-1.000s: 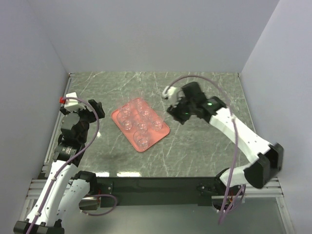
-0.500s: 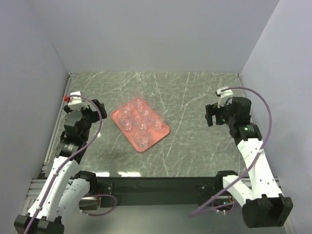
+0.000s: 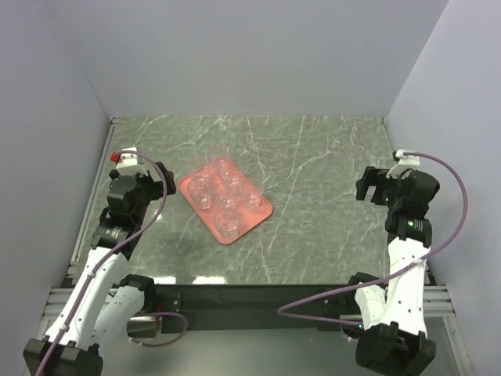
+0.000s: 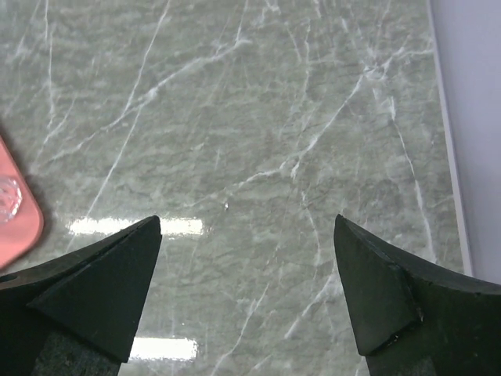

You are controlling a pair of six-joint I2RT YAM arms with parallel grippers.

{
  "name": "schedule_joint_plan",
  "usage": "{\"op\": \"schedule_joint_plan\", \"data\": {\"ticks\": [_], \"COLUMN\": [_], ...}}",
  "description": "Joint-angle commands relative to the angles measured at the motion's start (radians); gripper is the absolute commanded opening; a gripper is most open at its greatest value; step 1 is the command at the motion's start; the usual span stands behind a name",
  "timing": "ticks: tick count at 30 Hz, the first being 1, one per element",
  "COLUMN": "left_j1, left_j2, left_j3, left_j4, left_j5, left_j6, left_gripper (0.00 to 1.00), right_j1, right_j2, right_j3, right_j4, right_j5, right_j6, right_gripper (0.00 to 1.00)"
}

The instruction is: Place the glasses into the tray

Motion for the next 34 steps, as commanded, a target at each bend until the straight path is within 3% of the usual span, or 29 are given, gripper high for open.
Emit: {"op": "schedule_joint_plan", "data": {"ticks": [1,6,15,34], "left_j1": [-0.002,-0.002,-0.002,-0.002], "left_j2": [-0.06,-0.099,-0.111,-0.18], "left_j3": [0.022,0.033,0.016,0.005], "left_j4": [-0.028,-0.11,-0.104,-0.093], "left_j5": [-0.029,-0.104,-0.129,-0.127], "left_j6": [-0.01,-0.002,-0.002,-0.002], "left_gripper": [0.99,0.99,0.99,1.0], "right_j1": [-0.025,-0.026,-0.029,-0.032], "right_j2": [-0.061,-0.151,-0.237,-0.19], "right_j3": [-0.024,-0.058,-0.116,-0.125], "right_j4": [0.087,0.139,0.196,0.219], "right_j5": [0.028,0.22,0.404,0.466], "right_j6": [0.08,0.151,0.234,0.24], "right_gripper": [0.99,1.0,1.0,1.0]}}
